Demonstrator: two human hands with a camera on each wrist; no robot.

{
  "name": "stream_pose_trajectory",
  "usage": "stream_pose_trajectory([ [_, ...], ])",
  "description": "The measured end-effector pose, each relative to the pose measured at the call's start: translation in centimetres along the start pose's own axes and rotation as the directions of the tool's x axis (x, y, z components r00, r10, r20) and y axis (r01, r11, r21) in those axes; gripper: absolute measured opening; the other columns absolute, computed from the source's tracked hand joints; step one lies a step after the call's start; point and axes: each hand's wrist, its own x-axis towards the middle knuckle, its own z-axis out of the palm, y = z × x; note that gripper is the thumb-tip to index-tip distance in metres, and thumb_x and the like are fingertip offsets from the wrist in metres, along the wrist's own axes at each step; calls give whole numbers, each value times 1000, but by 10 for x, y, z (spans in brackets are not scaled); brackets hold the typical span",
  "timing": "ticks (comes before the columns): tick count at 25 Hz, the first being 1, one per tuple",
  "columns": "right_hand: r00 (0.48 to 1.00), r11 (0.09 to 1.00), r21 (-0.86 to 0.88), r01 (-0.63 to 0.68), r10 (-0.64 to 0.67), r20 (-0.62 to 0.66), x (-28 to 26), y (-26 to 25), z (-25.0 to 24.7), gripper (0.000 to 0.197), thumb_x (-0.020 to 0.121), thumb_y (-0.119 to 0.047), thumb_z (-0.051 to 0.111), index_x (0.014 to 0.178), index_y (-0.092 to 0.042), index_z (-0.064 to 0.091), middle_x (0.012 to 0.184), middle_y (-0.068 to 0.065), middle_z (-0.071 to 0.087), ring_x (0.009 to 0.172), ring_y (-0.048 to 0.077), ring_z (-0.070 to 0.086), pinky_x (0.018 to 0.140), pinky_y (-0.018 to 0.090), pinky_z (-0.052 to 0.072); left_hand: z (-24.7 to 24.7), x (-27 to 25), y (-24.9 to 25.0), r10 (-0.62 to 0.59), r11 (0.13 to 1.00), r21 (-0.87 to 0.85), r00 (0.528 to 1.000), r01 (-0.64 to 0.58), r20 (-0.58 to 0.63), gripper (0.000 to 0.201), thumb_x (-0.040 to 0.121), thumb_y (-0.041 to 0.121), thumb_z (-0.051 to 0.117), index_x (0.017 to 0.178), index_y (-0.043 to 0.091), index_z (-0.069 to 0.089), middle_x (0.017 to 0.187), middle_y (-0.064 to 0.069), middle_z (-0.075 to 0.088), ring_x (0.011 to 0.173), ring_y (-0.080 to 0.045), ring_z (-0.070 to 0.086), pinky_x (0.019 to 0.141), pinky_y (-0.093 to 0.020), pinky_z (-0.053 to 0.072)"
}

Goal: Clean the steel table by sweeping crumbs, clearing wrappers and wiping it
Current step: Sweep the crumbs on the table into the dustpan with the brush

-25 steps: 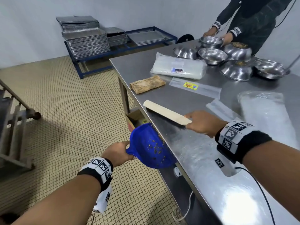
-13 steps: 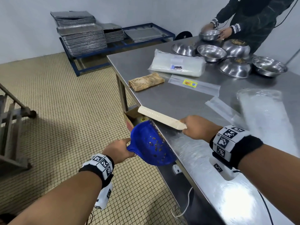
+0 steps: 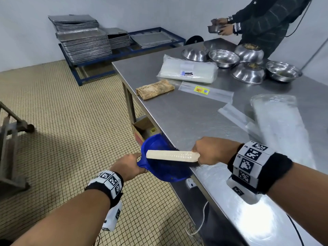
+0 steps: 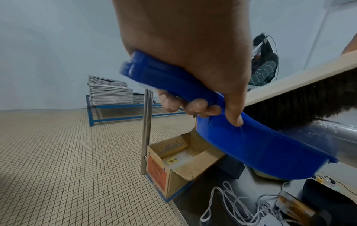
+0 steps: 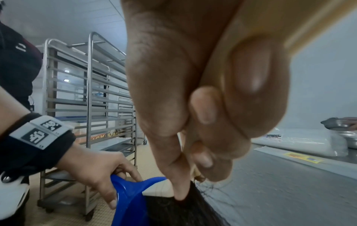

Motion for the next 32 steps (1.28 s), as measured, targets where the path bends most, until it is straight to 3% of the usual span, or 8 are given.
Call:
stream_pose_trajectory([
  [5,996,997,72,-3,9,-84,-7,10,-8,36,83,-22,64,117,-12,67,106,12,70,96,29,65,81,35,54,6,-6,2,-9,1000,3,1000,9,13,78,77,54,71,144,31,40,112,3,69,101,-16,64,91,-34,50],
  [9,983,993,102,-57,74,-170,-6,19,-19,41,87,-23,61,126,-11,61,121,13,64,108,31,60,90,36,50,10,-9,4,-16,1000,4,1000,16,20,80,76,54,72,145,29,40,113,2,69,99,-16,65,92,-35,51],
  [14,957,980,146,-135,167,-237,-7,23,-13,39,89,-20,57,126,-10,60,119,13,65,107,31,61,89,35,51,19,-13,7,6,1000,16,999,-7,31,79,76,56,71,145,31,40,116,2,67,103,-17,64,93,-35,51],
  [18,962,981,113,-158,179,-205,-16,15,-2,41,90,-21,56,130,-13,57,121,10,64,108,28,61,90,34,50,23,-16,6,9,1000,10,999,-9,46,81,73,58,71,144,32,40,114,3,67,104,-18,63,94,-39,51],
  [23,968,983,77,-164,175,-182,-28,-4,0,33,91,-24,57,122,-16,62,112,8,66,100,27,64,71,28,42,22,-16,6,62,998,-7,996,-62,56,72,75,54,72,139,33,45,99,5,70,92,-15,65,86,-37,54],
  [28,991,991,-24,-133,132,-27,-40,-23,10,28,88,-17,58,115,-11,63,99,6,64,77,24,56,66,30,41,21,-16,7,90,996,-3,995,-90,43,65,75,52,71,134,35,49,89,7,70,83,-11,65,79,-32,53],
  [32,989,990,-57,-128,132,68,-45,-25,10,28,85,-15,57,111,-12,66,88,2,58,75,22,57,65,31,45,25,-16,7,94,995,7,994,-95,62,68,72,57,70,134,35,50,87,7,68,84,-11,64,74,-28,50],
])
